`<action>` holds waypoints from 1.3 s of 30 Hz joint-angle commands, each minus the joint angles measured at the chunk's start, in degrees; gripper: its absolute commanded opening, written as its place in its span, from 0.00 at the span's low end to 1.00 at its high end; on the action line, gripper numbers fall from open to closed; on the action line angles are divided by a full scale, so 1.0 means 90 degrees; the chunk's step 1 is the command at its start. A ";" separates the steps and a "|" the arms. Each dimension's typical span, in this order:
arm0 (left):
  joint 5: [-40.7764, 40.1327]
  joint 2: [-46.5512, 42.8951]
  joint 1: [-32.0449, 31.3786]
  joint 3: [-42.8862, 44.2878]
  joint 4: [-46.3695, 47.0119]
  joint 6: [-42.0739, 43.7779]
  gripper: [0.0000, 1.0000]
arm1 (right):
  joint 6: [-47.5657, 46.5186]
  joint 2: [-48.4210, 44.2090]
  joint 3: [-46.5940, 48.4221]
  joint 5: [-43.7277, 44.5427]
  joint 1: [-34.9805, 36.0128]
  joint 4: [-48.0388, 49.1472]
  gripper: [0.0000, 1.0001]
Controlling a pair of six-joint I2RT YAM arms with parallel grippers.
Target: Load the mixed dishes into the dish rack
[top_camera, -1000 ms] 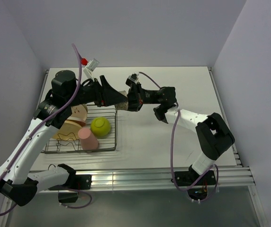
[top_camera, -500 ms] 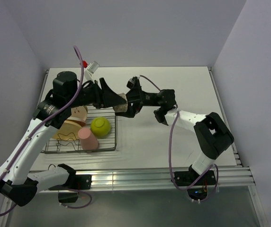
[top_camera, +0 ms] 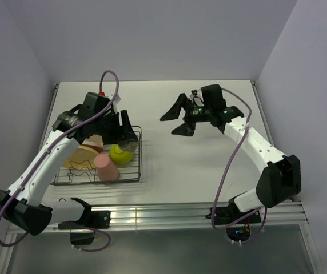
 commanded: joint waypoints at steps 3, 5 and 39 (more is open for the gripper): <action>-0.0968 0.0330 -0.0117 -0.0174 -0.0687 0.0322 0.00 | -0.2642 -0.0228 0.0696 0.1525 -0.0134 -0.3573 1.00; -0.1114 0.0457 -0.0176 -0.0222 -0.0755 0.0322 0.00 | -0.2516 -0.0297 0.0511 0.1399 -0.0154 -0.3457 1.00; -0.2003 0.2167 -0.0918 -0.1492 0.0192 0.0303 0.00 | -0.2710 -0.0834 -0.0388 0.1310 -0.0476 -0.3193 1.00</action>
